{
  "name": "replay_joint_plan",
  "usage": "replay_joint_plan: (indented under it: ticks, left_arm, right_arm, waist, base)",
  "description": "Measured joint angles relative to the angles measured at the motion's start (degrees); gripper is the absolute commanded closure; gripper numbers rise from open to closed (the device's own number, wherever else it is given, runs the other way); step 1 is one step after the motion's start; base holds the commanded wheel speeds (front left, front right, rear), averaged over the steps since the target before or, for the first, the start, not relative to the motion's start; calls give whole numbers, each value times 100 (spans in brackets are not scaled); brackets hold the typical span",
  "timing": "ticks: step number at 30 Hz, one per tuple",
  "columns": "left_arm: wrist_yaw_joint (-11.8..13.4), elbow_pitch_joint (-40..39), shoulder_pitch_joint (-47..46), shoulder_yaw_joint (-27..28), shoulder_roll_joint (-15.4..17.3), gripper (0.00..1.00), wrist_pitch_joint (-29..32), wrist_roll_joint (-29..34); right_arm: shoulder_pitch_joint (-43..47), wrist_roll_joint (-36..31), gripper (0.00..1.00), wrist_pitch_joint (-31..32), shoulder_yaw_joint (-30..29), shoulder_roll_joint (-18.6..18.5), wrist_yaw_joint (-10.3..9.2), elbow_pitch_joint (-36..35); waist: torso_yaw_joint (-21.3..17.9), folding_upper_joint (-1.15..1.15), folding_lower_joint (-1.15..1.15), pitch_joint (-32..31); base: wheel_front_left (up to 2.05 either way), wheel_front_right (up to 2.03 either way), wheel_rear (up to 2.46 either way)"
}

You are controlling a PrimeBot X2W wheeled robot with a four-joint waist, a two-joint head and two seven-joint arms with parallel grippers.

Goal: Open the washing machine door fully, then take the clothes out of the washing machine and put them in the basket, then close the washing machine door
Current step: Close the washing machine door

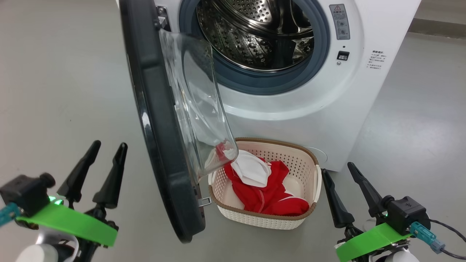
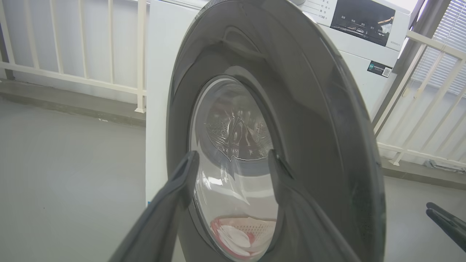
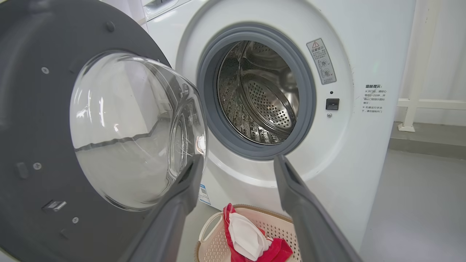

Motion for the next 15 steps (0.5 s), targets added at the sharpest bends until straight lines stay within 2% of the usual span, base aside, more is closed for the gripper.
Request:
replay_joint_plan:
  ticks: [3, 6, 15]
  left_arm:
    - [-1, -1, 103, -256, 160, 0, -516, 348]
    - [-2, -2, 164, -414, 245, 0, -739, 479]
    - [25, 85, 591, -498, 287, 0, -1054, 554]
  right_arm:
    - [0, 31, 0, 0, 2, 0, 0, 5]
    - [0, 32, 0, 0, 1, 0, 0, 4]
    - [0, 35, 0, 0, 5, -2, -1, 9]
  waist:
    - [-33, 0, 0, -10]
    - [-53, 0, 0, -6]
    - [-150, 0, 0, 4]
  base:
    - [0, 0, 0]
    - [0, 0, 0]
    - [0, 0, 0]
